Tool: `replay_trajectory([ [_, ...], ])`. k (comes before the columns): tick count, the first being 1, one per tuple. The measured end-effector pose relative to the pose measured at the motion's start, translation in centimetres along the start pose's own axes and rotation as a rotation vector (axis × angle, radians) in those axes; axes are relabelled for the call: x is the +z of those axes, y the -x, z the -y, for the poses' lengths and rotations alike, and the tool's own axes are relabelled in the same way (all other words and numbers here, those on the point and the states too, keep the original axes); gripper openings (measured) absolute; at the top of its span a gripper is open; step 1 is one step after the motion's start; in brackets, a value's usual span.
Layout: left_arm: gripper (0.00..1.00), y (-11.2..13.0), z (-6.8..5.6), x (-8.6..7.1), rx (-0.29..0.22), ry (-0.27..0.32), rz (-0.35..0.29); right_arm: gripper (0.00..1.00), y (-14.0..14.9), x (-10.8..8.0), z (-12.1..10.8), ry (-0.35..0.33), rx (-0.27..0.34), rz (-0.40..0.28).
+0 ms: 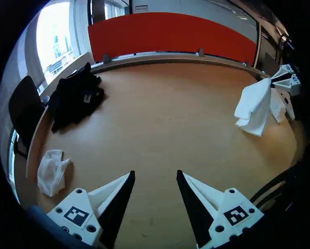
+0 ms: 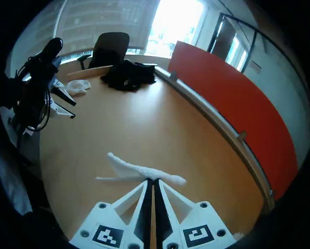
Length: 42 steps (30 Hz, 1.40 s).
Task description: Fold towel
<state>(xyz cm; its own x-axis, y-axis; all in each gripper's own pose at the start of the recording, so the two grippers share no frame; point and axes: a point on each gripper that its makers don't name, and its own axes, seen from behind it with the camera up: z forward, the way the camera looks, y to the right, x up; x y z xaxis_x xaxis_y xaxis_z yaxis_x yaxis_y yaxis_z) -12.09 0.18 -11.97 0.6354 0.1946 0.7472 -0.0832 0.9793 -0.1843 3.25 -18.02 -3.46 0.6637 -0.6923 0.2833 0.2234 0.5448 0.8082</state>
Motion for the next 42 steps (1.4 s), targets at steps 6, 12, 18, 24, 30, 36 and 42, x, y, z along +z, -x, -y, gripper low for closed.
replay_trajectory([
  [6,0.73,-0.8,-0.3,0.0,0.002,0.005,-0.013,0.04,-1.2,-1.7,-1.9,0.029,-0.008,-0.018],
  [12,0.73,-1.1,-0.8,0.2,0.006,0.013,-0.016,0.04,-0.4,-3.1,-4.0,0.056,-0.003,-0.007],
  [18,0.73,-1.1,-1.0,0.3,0.012,0.011,-0.011,0.04,0.9,-4.3,-6.7,0.088,0.018,0.002],
  [24,0.73,-1.3,-1.1,0.3,0.015,0.007,-0.009,0.04,2.8,-5.7,-10.0,0.12,0.039,0.021],
  [30,0.73,-1.4,-1.2,0.2,0.02,-0.004,-0.005,0.04,4.8,-7.3,-13.5,0.155,0.05,0.051],
  [36,0.74,-1.3,-1.2,0.2,0.022,-0.015,0.003,0.04,6.5,-8.8,-16.7,0.185,0.064,0.076],
  [42,0.73,-1.0,-1.3,0.1,0.023,-0.024,0.013,0.04,8.0,-10.0,-19.5,0.208,0.062,0.102],
])
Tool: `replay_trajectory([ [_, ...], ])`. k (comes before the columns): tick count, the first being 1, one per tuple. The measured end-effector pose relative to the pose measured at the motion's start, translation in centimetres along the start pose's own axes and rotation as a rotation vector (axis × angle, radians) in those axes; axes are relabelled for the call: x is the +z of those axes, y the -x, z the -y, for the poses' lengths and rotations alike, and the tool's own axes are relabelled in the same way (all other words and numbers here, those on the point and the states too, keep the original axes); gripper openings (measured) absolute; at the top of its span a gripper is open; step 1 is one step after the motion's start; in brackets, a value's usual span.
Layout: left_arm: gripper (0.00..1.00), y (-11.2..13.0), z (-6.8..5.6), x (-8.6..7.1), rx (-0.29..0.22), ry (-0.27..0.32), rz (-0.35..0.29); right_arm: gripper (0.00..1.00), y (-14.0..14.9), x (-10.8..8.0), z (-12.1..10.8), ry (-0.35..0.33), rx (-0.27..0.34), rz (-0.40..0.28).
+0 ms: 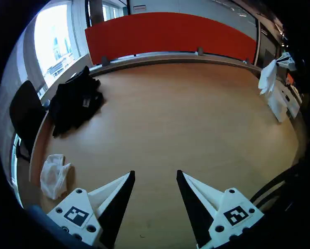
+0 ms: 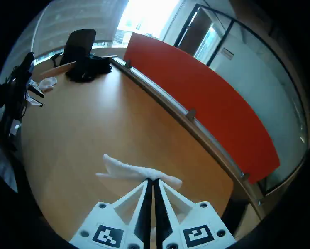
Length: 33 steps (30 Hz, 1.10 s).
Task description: Fold towel
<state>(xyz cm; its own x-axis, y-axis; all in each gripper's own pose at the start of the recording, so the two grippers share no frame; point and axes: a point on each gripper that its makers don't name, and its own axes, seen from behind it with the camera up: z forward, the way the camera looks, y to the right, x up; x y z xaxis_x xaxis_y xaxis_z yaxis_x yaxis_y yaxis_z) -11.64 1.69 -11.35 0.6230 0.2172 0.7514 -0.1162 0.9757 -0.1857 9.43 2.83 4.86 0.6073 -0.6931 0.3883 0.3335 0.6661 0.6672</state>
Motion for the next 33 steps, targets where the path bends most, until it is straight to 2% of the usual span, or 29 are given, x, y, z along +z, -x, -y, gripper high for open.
replay_trajectory([
  [16,0.73,0.2,-0.3,-0.5,0.009,-0.025,0.017,0.04,3.5,-0.7,-7.5,0.064,0.015,0.06],
  [33,0.73,-0.6,-1.5,-0.3,0.023,-0.027,0.02,0.04,5.9,-1.5,-13.4,0.125,0.058,0.094],
])
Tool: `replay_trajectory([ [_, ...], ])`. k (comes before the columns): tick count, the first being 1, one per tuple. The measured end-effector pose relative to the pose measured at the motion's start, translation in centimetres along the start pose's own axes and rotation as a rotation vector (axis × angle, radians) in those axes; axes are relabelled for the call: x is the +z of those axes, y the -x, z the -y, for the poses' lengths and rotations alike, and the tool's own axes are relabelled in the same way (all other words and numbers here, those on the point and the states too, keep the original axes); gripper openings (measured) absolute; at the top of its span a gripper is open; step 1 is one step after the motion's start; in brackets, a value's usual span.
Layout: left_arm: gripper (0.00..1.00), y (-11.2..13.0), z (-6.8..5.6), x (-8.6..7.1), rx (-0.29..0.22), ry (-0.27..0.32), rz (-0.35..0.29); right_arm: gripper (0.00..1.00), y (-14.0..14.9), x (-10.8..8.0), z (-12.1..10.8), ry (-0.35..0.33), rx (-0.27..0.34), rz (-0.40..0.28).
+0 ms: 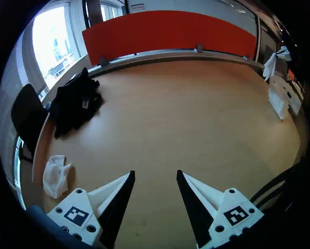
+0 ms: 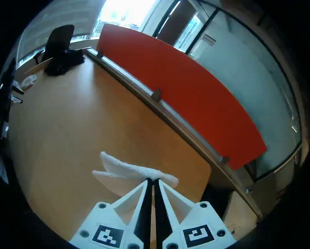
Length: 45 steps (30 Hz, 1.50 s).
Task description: Fold towel
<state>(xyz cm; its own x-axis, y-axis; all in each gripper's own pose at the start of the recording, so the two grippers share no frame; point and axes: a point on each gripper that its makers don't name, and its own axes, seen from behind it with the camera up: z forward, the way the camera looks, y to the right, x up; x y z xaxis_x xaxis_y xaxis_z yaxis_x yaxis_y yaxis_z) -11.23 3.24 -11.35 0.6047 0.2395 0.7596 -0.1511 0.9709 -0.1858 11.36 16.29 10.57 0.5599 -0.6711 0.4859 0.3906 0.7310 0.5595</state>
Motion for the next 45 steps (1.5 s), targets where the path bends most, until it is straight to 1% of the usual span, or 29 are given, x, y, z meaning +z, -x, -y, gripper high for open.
replay_trajectory([
  [7,0.73,-0.4,-0.3,0.0,0.007,0.0,-0.002,0.04,0.4,-0.3,-1.7,0.016,0.015,0.004],
  [20,0.73,-0.7,-0.5,0.1,0.01,-0.001,0.0,0.04,0.2,-0.4,-3.3,0.03,0.02,0.003],
  [45,0.73,-1.3,-0.6,0.3,0.019,-0.003,0.0,0.04,0.0,-0.3,-3.9,0.033,0.02,0.005],
])
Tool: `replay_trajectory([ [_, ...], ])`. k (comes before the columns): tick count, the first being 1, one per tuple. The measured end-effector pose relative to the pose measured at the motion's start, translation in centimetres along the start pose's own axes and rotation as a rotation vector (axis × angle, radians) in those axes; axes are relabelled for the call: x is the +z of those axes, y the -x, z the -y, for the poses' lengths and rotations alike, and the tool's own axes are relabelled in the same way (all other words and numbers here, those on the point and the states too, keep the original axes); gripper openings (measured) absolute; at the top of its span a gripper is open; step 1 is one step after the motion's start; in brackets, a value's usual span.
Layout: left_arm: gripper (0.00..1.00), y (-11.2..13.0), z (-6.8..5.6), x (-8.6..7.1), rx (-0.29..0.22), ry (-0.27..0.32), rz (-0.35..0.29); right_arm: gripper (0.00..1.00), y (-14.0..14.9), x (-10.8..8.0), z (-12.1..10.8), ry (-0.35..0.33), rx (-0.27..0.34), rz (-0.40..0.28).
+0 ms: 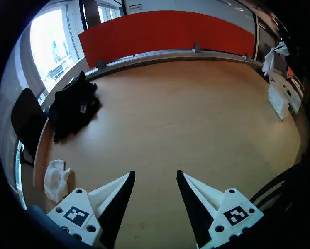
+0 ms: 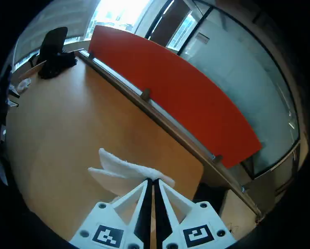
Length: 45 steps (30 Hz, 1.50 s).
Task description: Fold towel
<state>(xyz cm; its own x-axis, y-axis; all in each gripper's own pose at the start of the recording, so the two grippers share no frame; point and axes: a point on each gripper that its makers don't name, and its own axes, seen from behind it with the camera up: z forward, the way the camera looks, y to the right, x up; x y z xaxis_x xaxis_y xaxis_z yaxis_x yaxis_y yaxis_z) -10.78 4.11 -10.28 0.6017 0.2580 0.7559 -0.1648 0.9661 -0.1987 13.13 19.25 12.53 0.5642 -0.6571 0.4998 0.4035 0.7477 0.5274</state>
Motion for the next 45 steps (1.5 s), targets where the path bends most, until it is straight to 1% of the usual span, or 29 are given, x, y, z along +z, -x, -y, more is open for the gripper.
replay_trajectory([
  [8,0.73,-0.3,0.0,0.1,0.001,0.002,-0.002,0.04,0.1,-0.1,-0.1,0.003,0.002,0.002],
  [15,0.73,-0.4,0.1,0.0,0.004,0.002,-0.004,0.04,0.4,0.0,0.2,-0.002,0.006,0.005],
  [23,0.74,-0.5,0.0,-0.1,0.007,0.004,-0.007,0.04,1.8,-0.3,1.1,-0.006,0.016,0.016],
  [30,0.74,-0.7,-0.3,-0.2,0.015,0.009,-0.012,0.04,4.5,-1.6,1.8,-0.007,0.038,0.038],
  [38,0.74,-1.0,-0.8,-0.2,0.029,0.019,-0.016,0.04,8.9,-3.3,3.3,-0.014,0.074,0.08],
  [45,0.73,-1.1,-1.1,-0.3,0.046,0.024,-0.016,0.04,12.9,-4.1,4.2,-0.013,0.122,0.12],
])
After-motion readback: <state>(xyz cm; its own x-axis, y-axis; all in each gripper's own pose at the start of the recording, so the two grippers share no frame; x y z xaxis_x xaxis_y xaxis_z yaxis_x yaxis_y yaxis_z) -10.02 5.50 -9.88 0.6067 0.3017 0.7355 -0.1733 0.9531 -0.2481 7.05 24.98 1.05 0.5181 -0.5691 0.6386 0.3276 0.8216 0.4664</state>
